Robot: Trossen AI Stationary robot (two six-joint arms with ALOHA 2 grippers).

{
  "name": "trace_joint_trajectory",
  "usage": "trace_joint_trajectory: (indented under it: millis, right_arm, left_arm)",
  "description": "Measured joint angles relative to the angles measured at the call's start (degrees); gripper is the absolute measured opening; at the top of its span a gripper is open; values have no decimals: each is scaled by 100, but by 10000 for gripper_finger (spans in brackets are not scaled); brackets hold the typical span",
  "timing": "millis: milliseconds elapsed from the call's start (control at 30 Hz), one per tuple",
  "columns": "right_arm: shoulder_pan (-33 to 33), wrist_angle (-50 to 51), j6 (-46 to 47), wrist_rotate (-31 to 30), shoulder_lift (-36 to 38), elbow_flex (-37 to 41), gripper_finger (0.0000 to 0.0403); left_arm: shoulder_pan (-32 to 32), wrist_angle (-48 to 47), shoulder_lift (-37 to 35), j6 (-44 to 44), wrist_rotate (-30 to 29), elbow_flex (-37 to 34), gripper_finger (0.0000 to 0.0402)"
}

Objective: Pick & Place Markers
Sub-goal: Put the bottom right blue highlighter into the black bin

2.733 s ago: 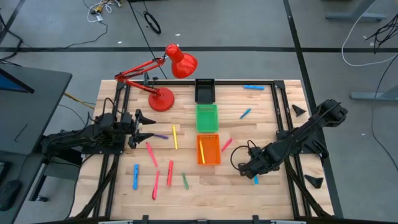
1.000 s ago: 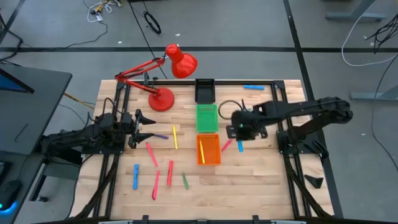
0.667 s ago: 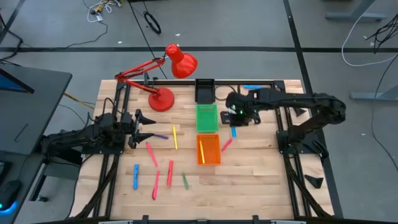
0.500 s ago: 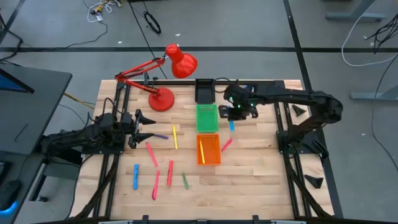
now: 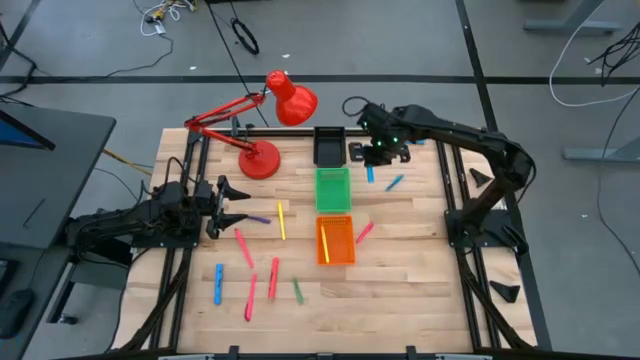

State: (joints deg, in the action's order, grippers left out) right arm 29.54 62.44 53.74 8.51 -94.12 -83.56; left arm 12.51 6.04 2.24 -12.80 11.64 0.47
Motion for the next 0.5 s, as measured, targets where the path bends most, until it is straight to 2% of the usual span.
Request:
trace_joint_trajectory:
  millis: [500]
  right_arm:
    - [1203, -22, -860, -5, -930, -983, 69]
  left_arm:
    - [-1, 0, 0, 0, 0, 0, 307]
